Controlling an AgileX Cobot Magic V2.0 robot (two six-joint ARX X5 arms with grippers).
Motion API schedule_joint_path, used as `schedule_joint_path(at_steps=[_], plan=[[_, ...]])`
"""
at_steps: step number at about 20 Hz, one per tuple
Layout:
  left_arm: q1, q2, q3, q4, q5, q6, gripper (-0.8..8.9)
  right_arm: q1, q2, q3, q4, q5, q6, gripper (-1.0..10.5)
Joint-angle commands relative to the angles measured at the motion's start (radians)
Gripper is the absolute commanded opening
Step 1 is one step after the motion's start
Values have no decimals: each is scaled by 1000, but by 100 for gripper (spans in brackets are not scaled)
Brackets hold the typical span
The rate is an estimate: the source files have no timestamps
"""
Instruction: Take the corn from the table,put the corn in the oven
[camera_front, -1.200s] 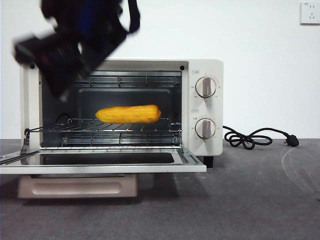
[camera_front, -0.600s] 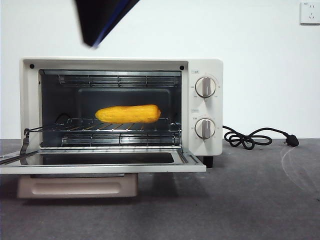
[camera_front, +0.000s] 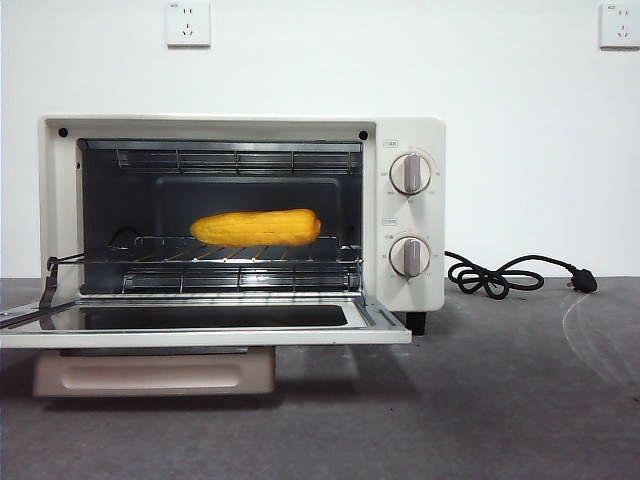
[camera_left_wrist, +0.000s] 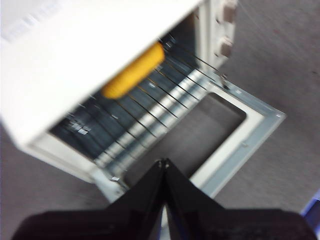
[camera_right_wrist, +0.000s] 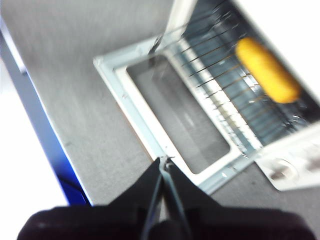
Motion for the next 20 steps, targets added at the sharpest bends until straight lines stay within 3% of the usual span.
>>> schedule_joint_path(at_steps=[1,8,13,15,17,20], plan=[[135,9,-47,24,169,20,-8,-16,-66,2,-11,0,47,-9],[515,8,-261,105,493,-47,-8,-130,-203,3,-29,-30,57,-9],[705,9,-381,121,616,-71,-8,-277,-225,2,-91,-157,28,-9],[767,13,-420,136,616,-78,-8,-383,-216,2,-122,-260,-13,-9],[790,44,-425,147,625,-79,-9,-480,-197,2,-149,-421,-52,-9],[819,161,-425,179,720,-75,-9,-612,-167,2,-165,-593,-127,-9]])
